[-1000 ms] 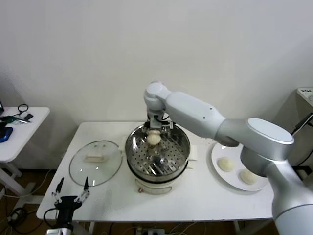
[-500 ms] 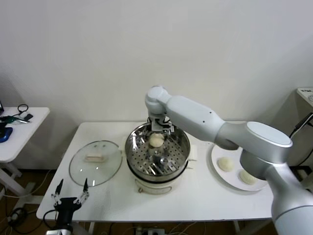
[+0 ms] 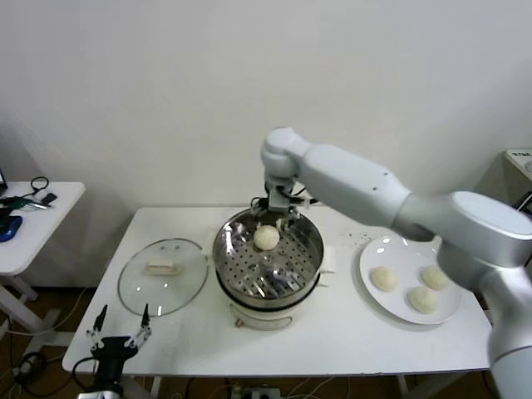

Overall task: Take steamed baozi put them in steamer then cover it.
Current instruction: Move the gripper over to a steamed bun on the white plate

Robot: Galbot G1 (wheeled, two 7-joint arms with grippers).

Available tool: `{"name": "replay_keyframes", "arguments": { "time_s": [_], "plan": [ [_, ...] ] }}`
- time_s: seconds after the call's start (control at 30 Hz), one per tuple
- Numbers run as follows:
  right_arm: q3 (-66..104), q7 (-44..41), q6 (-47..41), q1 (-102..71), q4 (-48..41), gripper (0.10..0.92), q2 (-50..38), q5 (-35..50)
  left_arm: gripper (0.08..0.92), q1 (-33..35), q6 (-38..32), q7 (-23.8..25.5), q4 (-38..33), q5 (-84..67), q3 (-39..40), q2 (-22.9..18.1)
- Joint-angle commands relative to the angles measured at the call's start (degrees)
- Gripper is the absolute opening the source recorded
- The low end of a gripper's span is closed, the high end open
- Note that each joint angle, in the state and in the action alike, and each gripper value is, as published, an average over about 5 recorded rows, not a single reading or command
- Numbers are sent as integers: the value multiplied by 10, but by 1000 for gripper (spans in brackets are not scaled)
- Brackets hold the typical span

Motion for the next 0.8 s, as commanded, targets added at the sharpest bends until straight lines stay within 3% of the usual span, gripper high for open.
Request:
{"name": "replay_keyframes", "arguments": {
  "time_s": [0.03,0.43,0.63,0.8],
  "plan": [
    [-88,101,-178,92,80,823,-169,213,823,1,1,0,-4,1,0,0],
    [-62,159,-408,19,71,823,-327,346,823,1,3,1,-12,1,4,-3],
    [-15,120,-444,-61,57,823,-378,349,823,-1,5,1,-13,2,7,-3],
    [58,103,-446,-169,33,823,-393,290,823,0,8,1,-18,7,10,-6]
  ]
}}
